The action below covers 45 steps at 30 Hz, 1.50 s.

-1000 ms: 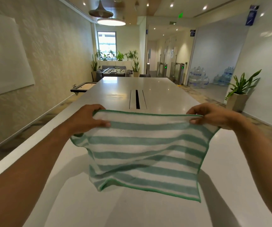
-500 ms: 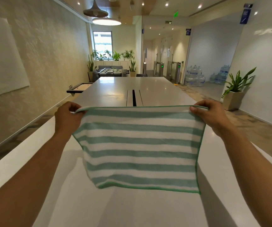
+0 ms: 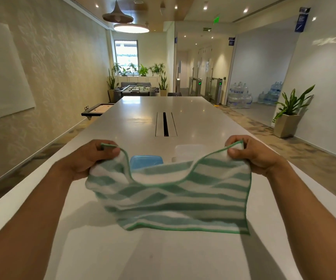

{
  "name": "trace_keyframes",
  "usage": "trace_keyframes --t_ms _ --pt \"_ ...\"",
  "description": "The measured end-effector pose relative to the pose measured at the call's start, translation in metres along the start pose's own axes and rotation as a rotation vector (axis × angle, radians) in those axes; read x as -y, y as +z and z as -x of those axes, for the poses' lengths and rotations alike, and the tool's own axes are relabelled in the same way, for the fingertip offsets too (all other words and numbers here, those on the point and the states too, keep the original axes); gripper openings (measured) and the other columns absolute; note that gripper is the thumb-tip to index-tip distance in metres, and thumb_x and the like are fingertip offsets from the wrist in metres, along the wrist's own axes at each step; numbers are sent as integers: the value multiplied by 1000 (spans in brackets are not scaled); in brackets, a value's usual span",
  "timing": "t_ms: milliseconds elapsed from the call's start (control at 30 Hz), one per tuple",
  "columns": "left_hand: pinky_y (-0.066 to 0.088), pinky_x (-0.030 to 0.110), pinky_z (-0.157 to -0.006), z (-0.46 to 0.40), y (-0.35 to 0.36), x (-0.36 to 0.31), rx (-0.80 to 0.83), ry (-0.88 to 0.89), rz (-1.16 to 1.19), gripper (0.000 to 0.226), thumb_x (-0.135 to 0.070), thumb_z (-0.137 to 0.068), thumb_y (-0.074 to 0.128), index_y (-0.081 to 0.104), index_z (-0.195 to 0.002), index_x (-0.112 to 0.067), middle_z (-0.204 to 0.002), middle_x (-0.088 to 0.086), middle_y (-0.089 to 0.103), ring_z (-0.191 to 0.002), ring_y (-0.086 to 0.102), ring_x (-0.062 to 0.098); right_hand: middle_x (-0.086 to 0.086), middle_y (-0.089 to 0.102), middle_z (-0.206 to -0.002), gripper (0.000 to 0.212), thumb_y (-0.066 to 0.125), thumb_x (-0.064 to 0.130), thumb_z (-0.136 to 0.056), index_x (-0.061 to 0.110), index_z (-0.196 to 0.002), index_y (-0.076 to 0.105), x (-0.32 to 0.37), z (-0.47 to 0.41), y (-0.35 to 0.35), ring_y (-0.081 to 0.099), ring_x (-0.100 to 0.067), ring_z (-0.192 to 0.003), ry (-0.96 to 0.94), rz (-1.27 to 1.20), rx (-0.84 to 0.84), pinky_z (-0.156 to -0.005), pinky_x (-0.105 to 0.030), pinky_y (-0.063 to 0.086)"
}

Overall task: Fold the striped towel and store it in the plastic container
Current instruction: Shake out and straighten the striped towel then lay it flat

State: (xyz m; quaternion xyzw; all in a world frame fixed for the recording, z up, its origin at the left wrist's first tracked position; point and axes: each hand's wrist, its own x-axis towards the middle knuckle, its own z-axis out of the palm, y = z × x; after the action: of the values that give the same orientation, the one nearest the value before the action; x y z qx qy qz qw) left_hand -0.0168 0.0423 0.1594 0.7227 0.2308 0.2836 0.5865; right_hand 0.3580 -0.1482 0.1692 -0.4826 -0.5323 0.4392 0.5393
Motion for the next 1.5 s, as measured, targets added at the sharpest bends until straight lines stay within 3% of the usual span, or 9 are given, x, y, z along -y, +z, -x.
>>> trace_keyframes --t_ms 100,233,300,667,800,900,1167,1367,1500 --pt "51 22 -54 -9 5 -8 -84 53 48 42 -53 -51 87 66 -66 -20 -64 0 62 -58 60 13 -6 66 -69 38 93 31 -49 15 -73 68 2 -12 11 64 -19 -61 -37 -46 -121 -53 -26 56" --pt "52 41 -84 -44 26 8 -893 -17 -389 32 -36 -84 69 68 -101 -8 -102 14 69 -98 63 33 -9 73 -94 19 76 24 -78 14 -93 71 -17 -56 26 66 -25 -85 40 330 -1008 -83 -40 57" --pt "46 42 -86 -48 45 8 -1058 -22 -468 29 -30 -89 61 64 -104 -5 -108 18 66 -103 58 37 -10 71 -98 20 71 25 -82 11 -96 70 -19 -64 38 63 -26 -87 36 410 -1135 -87 -39 54" --pt "44 29 -61 -53 109 -19 -783 56 -325 21 -34 -81 69 57 -87 -16 -86 2 61 -85 60 23 -6 73 -87 7 74 20 -84 16 -90 72 -18 -71 100 72 -22 -80 -15 90 -653 -70 -31 61" --pt "60 47 -68 -56 128 -21 -610 63 -237 22 -36 -81 71 63 -75 -17 -79 8 69 -76 69 27 -12 75 -90 8 72 14 -86 10 -92 74 -18 -70 115 73 -28 -86 -61 7 -488 -76 -36 61" --pt "61 47 -69 -56 132 -17 -549 78 -220 16 -36 -81 70 69 -78 -20 -81 6 73 -77 71 24 -12 76 -92 15 71 13 -87 5 -99 74 -18 -65 119 74 -27 -86 -83 -18 -411 -77 -35 61" --pt "60 40 -77 -47 142 -10 -504 157 -275 18 -28 -86 68 76 -100 -20 -87 -2 75 -79 71 16 -14 75 -99 23 67 6 -89 1 -111 70 -22 -54 113 74 -26 -88 -92 -57 -377 -78 -34 61" --pt "54 12 -70 -40 153 -7 -565 305 -428 24 -30 -90 65 72 -110 -19 -90 -8 73 -77 66 -1 -19 74 -91 16 74 6 -83 -3 -95 69 -23 -51 110 74 -31 -85 -98 -104 -465 -79 -39 61" --pt "59 31 -72 -39 167 -3 -521 340 -562 24 -32 -96 55 74 -103 -19 -82 0 75 -71 67 10 -8 75 -86 11 75 15 -83 8 -92 74 -23 -52 113 74 -22 -82 -138 85 -538 -79 -38 61"
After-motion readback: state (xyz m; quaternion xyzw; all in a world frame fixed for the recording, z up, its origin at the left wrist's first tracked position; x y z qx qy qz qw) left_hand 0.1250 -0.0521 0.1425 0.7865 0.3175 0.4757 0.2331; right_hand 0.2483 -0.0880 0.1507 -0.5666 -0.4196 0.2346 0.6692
